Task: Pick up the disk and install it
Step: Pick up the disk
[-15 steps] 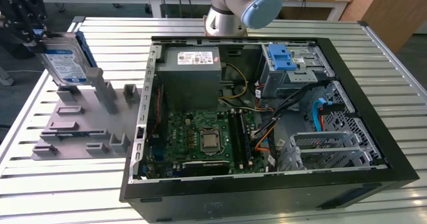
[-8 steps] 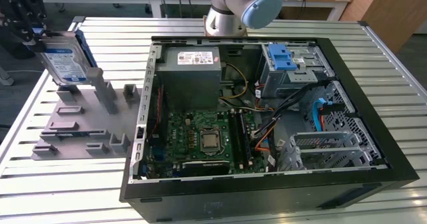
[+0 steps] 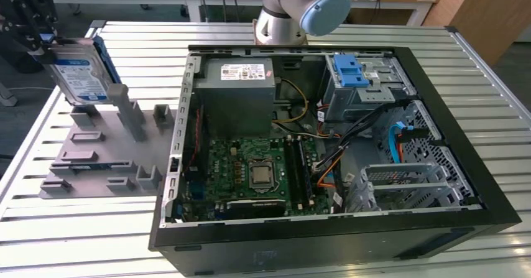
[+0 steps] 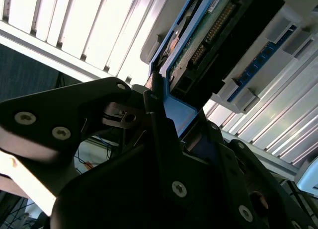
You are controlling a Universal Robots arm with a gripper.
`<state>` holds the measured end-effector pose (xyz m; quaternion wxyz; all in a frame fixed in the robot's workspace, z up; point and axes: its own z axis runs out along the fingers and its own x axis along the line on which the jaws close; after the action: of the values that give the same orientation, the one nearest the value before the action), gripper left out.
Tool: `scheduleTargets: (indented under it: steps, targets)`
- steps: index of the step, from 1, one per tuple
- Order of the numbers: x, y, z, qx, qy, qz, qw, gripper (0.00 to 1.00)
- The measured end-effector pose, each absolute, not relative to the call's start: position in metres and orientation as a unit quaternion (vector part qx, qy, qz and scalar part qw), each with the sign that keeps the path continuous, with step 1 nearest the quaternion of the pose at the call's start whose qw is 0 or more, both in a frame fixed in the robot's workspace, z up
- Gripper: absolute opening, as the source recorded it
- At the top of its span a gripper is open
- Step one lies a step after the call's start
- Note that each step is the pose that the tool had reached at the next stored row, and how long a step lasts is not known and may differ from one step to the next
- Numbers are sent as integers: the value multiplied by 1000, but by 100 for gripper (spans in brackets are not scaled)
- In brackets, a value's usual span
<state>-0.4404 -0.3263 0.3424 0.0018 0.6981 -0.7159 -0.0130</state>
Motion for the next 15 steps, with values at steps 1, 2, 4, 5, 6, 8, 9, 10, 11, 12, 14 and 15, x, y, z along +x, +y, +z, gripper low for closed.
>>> scheduleTargets:
  steps: [1, 2, 4, 5, 6, 8, 9, 10, 11, 12, 14, 15]
  targets:
    - [-440, -326, 343, 698, -716, -13, 2, 36]
    - [-440, -326, 343, 698, -716, -13, 2, 36]
    - [-440, -326, 343, 698, -716, -13, 2, 36]
    - [-440, -326, 343, 698, -716, -13, 2, 36]
    - [-440, -326, 343, 698, -716, -13, 2, 36]
    - [-440, -326, 344, 698, -716, -13, 2, 36]
    - [-440, -326, 344, 698, -716, -13, 2, 36]
    - [-440, -326, 344, 698, -716, -13, 2, 36]
    - [-440, -326, 344, 698, -716, -13, 2, 36]
    - [-440, -326, 345, 698, -716, -13, 2, 36]
    - [-440, -325, 345, 698, -716, -13, 2, 36]
    - [-440, -325, 345, 698, -716, -13, 2, 36]
